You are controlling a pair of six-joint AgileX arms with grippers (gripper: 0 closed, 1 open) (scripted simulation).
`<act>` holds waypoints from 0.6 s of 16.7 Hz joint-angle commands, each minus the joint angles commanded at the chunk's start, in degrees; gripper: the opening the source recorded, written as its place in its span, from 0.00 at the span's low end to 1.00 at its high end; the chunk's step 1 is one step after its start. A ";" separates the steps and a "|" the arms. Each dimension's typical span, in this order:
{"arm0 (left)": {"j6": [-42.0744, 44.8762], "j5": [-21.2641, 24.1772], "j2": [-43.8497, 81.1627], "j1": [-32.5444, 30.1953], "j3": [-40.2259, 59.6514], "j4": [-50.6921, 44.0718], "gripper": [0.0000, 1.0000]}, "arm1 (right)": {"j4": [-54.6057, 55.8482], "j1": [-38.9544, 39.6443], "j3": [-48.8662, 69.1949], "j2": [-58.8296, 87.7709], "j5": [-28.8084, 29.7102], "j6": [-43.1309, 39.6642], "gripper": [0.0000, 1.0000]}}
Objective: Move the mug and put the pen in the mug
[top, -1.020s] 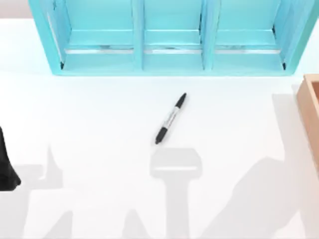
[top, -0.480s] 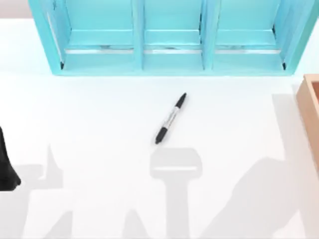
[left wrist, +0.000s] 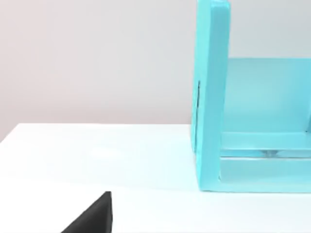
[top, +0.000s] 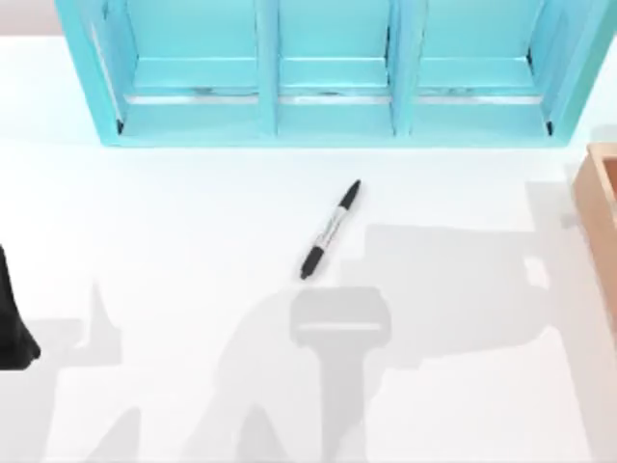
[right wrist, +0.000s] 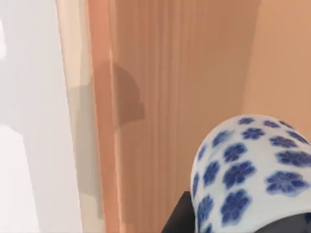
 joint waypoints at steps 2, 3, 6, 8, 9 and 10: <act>0.00 0.00 0.00 0.00 0.00 0.00 1.00 | -6.41 4.96 4.48 -1.90 0.01 4.89 0.00; 0.00 0.00 0.00 0.00 0.00 0.00 1.00 | -9.06 7.14 6.37 -2.77 0.00 7.06 0.00; 0.00 0.00 0.00 0.00 0.00 0.00 1.00 | -13.46 11.09 9.75 -4.31 -0.02 11.01 0.00; 0.00 0.00 0.00 0.00 0.00 0.00 1.00 | -13.74 11.35 9.95 -4.42 -0.03 11.27 0.00; 0.00 0.00 0.00 0.00 0.00 0.00 1.00 | -13.74 11.35 9.95 -4.42 -0.03 11.27 0.00; 0.00 0.00 0.00 0.00 0.00 0.00 1.00 | -13.60 11.11 9.76 -4.13 -0.14 11.31 0.00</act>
